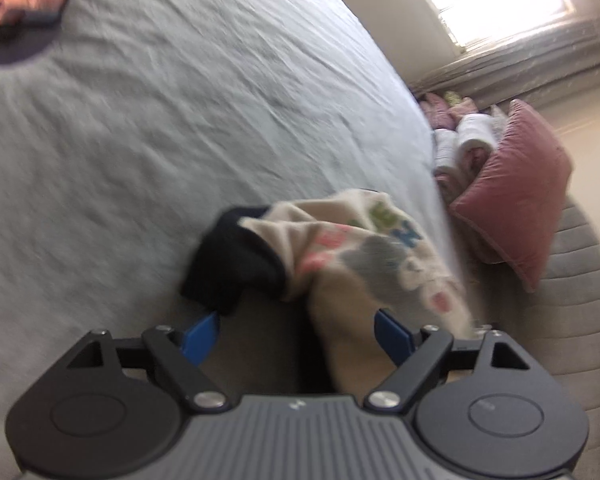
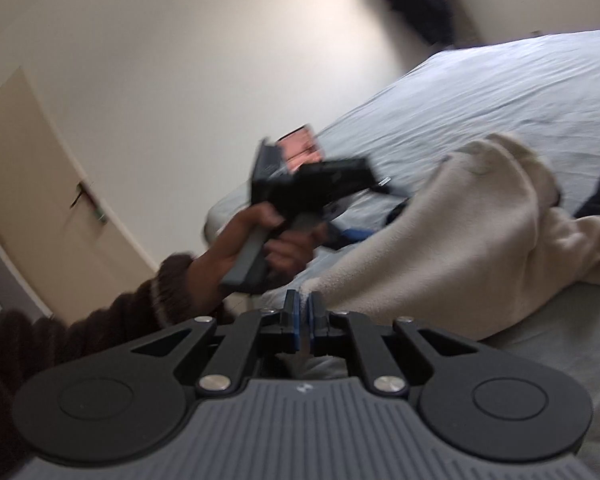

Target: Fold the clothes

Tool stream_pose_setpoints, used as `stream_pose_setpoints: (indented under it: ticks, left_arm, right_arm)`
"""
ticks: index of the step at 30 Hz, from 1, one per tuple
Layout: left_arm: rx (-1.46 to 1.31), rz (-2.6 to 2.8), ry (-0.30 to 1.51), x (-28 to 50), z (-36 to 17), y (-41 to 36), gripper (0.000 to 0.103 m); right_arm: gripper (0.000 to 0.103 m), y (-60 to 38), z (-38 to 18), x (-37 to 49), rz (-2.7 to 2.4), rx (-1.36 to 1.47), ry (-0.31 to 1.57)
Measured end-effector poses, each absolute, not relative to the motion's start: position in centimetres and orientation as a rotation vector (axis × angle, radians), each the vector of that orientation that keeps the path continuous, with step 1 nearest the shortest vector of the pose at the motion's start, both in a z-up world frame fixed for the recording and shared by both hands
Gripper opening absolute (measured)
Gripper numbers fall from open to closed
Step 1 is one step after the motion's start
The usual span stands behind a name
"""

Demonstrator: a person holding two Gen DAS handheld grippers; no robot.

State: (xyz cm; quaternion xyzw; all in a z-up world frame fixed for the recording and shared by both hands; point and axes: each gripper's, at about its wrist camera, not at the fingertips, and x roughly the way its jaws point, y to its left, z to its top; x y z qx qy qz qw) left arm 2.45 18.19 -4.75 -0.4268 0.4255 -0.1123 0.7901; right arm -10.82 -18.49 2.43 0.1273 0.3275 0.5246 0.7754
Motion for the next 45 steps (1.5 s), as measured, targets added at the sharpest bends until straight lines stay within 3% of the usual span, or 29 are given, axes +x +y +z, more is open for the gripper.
stream_pose_setpoints:
  ticks: [6,17,23,24,25,27,30,31,33,35,37,45]
  left_arm:
    - [-0.954,-0.352,0.897,2.6,-4.6,15.2,0.086]
    - [-0.630,-0.137,0.802,3.2,-0.6,11.3,0.084]
    - [-0.518,-0.219,0.778,4.1,0.4,7.7,0.085]
    - [-0.494,-0.215,0.772,4.3,0.4,7.1,0.085]
    - [-0.468,-0.208,0.762,4.4,0.5,6.5,0.085]
    - [-0.418,-0.187,0.733,4.4,0.4,5.5,0.085]
    - [-0.345,-0.149,0.698,4.3,-0.1,4.0,0.084]
    - [-0.323,-0.137,0.691,4.3,-0.3,3.7,0.082]
    - [-0.283,-0.119,0.682,4.2,-0.6,3.2,0.067]
    - [-0.250,-0.134,0.682,4.0,-0.9,2.8,0.025]
    - [-0.248,-0.166,0.705,3.7,-1.3,2.7,0.009]
    - [-0.186,-0.357,0.711,0.1,-1.0,2.3,0.005]
  right_arm:
    - [0.007,-15.4,1.2,-10.8,1.208,0.215,0.818]
    - [0.007,-9.6,-3.7,-10.3,1.156,0.132,1.096]
    - [0.015,-9.8,-3.5,-8.9,1.082,0.126,1.100]
    - [0.023,-10.1,-3.3,-8.6,1.068,0.132,1.093]
    - [0.042,-10.8,-2.9,-8.2,1.051,0.153,1.073]
    - [0.059,-12.5,-2.0,-7.4,1.013,0.197,1.028]
    - [0.059,-14.8,-0.8,-6.3,0.925,0.231,0.965]
    - [0.059,-15.8,-0.4,-5.9,0.888,0.249,0.942]
    - [0.059,-18.1,0.0,-4.9,0.811,0.310,0.907]
    - [0.059,-20.2,0.0,-3.9,0.723,0.370,0.887]
    - [0.059,-21.9,-0.7,-3.0,0.628,0.423,0.888]
    - [0.059,-24.4,-2.6,-0.2,0.431,0.552,0.910]
